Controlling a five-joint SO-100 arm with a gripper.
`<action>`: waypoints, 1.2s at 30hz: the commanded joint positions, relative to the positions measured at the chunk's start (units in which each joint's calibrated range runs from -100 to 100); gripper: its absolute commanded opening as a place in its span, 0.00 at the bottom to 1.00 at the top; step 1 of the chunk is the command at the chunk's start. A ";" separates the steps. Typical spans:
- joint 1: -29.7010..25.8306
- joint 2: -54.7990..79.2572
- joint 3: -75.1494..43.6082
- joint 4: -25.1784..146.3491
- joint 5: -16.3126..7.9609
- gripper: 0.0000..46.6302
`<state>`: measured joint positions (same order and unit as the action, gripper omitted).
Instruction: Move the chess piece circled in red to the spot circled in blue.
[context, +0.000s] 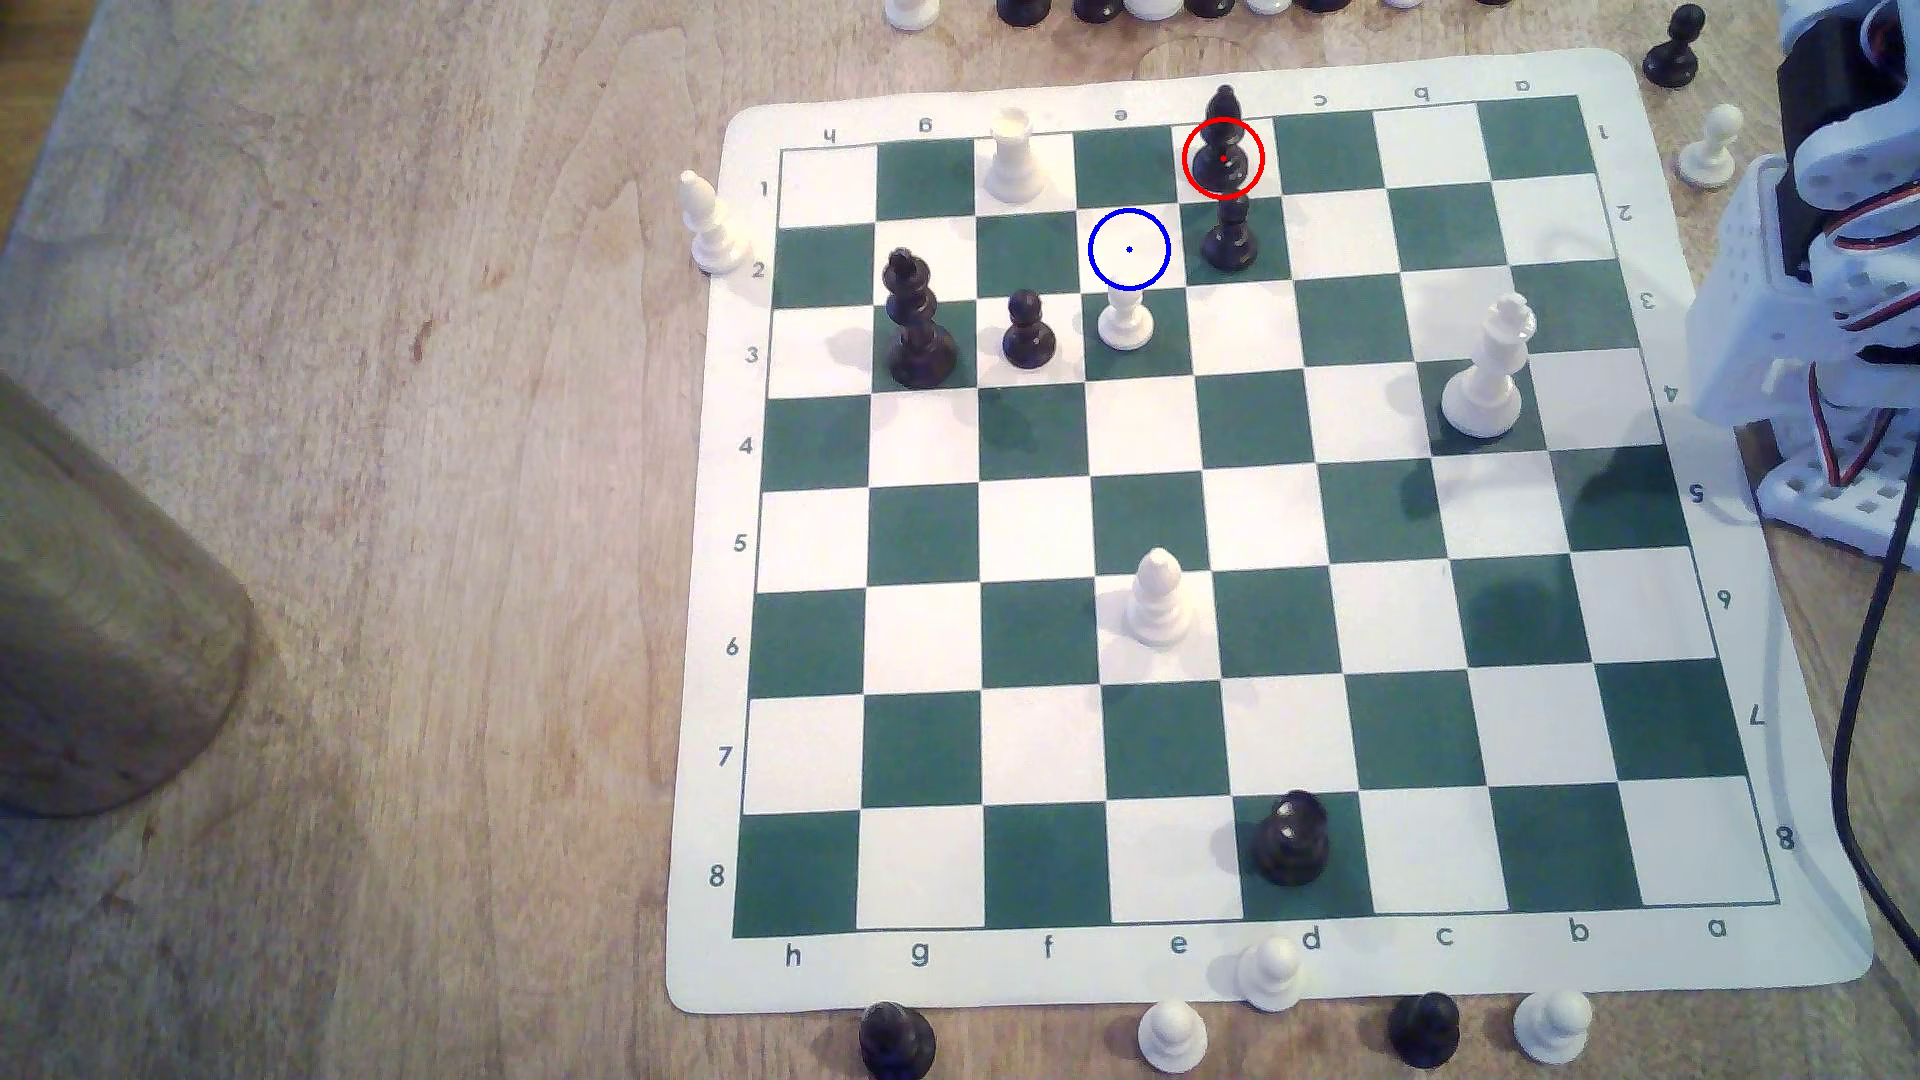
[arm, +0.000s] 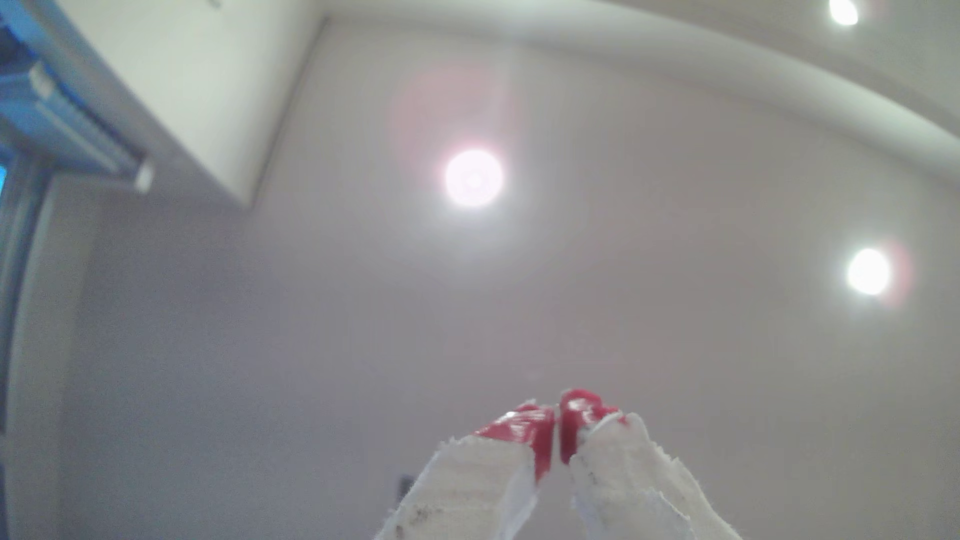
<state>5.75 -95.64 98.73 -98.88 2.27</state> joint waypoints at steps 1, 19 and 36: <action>-0.24 -0.20 0.99 0.44 0.20 0.00; 2.03 -0.11 -32.28 78.90 -0.20 0.00; 14.62 -0.20 -54.58 161.70 -0.68 0.00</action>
<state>19.17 -95.98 44.51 51.00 0.95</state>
